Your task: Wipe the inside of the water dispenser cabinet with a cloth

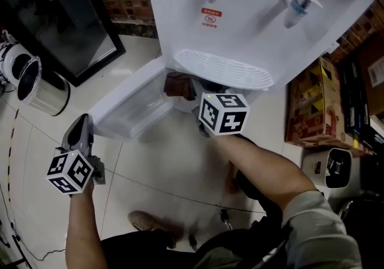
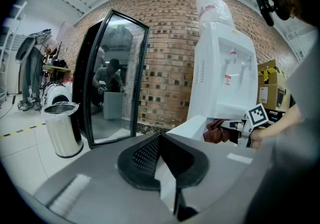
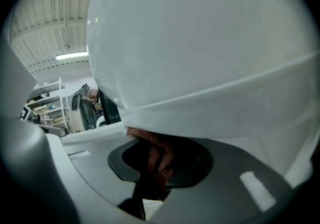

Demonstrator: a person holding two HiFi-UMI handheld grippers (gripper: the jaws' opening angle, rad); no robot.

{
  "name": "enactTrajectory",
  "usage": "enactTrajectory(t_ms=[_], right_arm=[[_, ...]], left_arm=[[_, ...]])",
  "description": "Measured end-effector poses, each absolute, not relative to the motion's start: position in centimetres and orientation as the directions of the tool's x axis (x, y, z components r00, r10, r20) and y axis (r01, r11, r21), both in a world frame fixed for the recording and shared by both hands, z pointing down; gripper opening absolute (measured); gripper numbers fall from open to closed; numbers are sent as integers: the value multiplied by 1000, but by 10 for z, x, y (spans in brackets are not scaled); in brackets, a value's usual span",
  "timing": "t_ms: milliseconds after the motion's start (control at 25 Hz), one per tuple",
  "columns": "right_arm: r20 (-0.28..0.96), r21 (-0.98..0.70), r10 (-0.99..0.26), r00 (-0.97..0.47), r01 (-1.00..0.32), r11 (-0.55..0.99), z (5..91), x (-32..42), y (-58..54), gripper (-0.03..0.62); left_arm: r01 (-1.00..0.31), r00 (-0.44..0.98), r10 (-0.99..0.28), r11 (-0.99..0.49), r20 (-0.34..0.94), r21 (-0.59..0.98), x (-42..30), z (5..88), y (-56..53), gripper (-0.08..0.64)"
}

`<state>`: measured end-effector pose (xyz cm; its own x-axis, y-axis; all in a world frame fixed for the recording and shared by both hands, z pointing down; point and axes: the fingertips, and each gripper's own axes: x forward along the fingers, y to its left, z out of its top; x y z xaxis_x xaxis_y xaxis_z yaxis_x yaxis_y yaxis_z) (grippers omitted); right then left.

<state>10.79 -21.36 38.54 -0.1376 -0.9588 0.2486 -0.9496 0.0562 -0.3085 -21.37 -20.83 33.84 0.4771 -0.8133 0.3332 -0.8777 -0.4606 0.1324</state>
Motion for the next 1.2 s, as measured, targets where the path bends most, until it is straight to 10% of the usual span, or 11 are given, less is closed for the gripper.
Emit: enactTrajectory(t_ms=[1200], right_arm=[[330,77,-899,288,-957,-278,389,270,-93,103]], left_arm=[[-871,484,-799,-478,355,112,-209,337,-202,14]])
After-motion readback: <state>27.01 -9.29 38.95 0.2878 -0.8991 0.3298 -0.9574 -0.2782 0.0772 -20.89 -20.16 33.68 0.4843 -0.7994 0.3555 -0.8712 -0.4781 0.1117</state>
